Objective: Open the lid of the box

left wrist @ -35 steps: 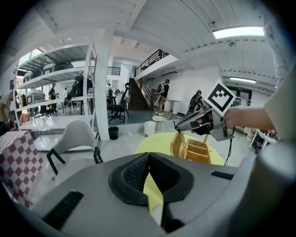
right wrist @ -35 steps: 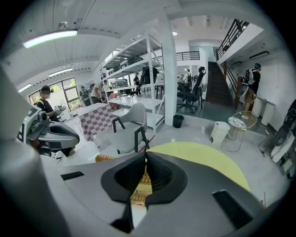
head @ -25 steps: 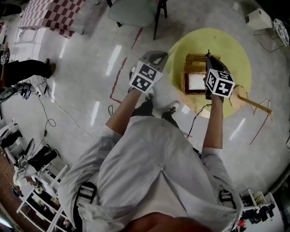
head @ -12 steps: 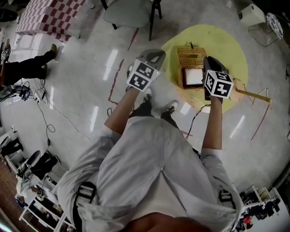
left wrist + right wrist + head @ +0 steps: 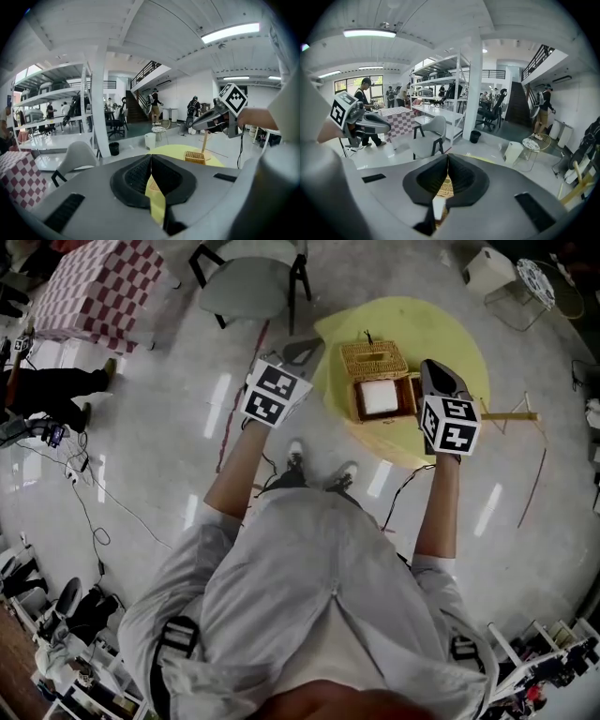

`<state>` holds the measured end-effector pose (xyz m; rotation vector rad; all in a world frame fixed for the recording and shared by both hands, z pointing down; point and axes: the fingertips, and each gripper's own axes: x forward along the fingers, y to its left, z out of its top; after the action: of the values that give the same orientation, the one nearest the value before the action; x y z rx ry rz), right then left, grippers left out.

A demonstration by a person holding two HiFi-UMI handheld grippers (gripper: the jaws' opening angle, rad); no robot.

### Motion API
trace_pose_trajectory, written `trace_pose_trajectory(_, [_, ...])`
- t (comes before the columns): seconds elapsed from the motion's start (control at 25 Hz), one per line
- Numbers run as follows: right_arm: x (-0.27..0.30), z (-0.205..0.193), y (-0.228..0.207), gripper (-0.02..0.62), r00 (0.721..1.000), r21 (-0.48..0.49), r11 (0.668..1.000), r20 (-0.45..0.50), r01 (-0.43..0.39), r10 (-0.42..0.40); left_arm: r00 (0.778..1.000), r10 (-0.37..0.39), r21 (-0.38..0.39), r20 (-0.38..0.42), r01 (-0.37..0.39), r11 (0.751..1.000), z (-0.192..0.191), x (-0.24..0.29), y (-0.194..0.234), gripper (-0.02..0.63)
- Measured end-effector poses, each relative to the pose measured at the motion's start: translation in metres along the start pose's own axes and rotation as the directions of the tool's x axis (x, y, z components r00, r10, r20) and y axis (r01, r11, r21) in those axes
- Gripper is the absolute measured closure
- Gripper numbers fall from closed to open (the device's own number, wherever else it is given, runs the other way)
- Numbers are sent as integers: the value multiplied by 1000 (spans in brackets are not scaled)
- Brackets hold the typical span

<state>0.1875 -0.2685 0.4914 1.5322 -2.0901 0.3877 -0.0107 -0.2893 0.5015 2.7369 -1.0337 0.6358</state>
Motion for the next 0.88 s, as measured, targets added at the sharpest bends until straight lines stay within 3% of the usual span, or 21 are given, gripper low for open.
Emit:
trace_pose_trajectory(0.24, [-51,32,-11,572,995,-61,997,90,50,-44,996,-18,76,93,10,997,60,-10,-16,577])
trace_pose_trajectory(0.64, [-119,67,-30,572,973,-95,988,211,121,-99,970,-53,187,239,8,982,136,-29,-50,577])
trace_pose_trajectory(0.88, [-150,81,-40,572,957,-112,984,270,139,-105,964,-44,214,263,-14,977,162,-38,-71,577])
